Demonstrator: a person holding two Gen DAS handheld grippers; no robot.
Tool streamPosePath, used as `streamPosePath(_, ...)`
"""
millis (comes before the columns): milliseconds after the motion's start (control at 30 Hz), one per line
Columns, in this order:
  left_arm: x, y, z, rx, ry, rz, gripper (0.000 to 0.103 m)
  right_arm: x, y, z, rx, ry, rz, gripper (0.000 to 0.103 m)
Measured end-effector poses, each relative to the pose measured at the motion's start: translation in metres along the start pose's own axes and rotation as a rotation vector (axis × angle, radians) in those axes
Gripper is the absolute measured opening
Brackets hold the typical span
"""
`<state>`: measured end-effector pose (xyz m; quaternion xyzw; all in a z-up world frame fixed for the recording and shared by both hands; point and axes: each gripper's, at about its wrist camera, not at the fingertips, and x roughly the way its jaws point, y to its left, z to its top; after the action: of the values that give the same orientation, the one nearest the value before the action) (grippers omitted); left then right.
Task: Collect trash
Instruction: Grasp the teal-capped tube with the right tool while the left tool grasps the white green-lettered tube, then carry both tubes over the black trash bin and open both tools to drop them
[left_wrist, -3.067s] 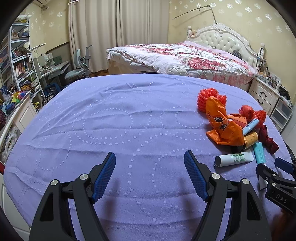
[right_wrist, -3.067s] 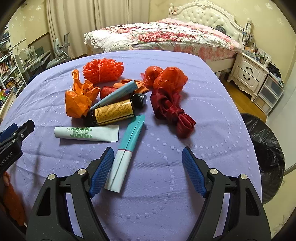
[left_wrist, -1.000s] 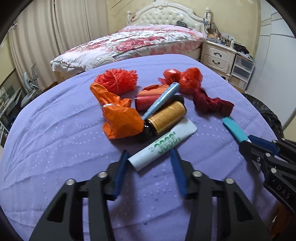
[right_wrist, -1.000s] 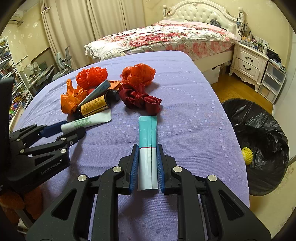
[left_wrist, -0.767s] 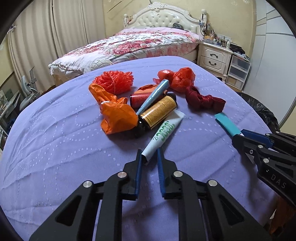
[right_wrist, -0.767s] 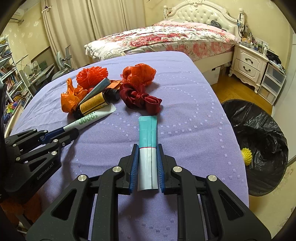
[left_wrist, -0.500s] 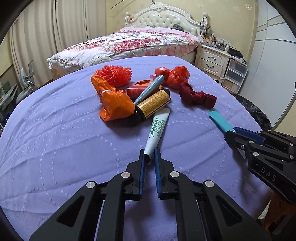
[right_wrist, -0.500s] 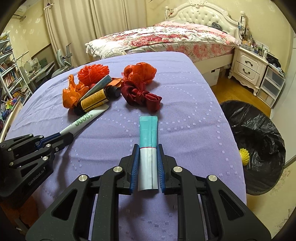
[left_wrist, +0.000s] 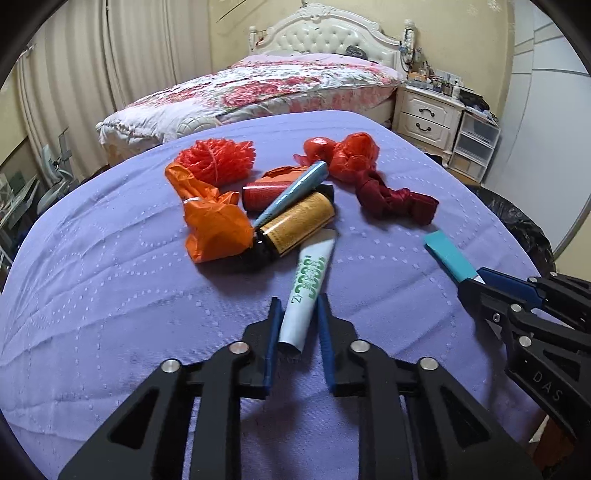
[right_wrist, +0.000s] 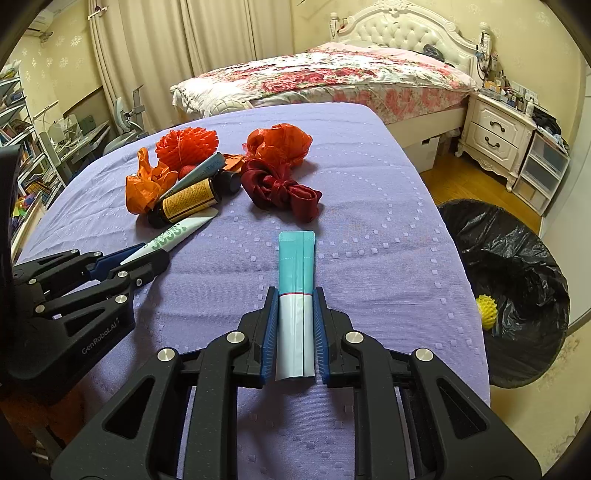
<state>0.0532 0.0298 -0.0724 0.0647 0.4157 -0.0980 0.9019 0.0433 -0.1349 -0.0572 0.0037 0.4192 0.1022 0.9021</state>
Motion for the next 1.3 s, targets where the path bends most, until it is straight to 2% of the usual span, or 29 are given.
streamPosePath(167, -0.007, 0.002, -0.003, -0.025, -0.021, -0.010, 0.012, -0.002, 0.000, -0.002, 0.002, -0.004, 0.003, 0.018)
streamPosePath(433, -0.027, -0.005, -0.012, -0.054, -0.054, -0.066, 0.012, -0.018, -0.005, -0.003, 0.007, -0.027, 0.002, 0.018)
streamPosePath(633, -0.046, -0.015, -0.002, -0.064, -0.136, -0.086, 0.012, -0.032, -0.018, 0.002, 0.026, -0.064, -0.016, 0.018)
streamPosePath(767, -0.050, -0.031, 0.012, -0.041, -0.180, -0.091, 0.012, -0.040, -0.034, 0.008, 0.051, -0.090, -0.045, 0.018)
streamPosePath(1067, -0.035, -0.084, 0.044, 0.018, -0.217, -0.132, 0.012, -0.055, -0.091, 0.021, 0.137, -0.145, -0.149, 0.018)
streamPosePath(1300, -0.011, -0.125, 0.064, 0.062, -0.202, -0.149, 0.012, -0.055, -0.140, 0.023, 0.215, -0.158, -0.217, 0.018)
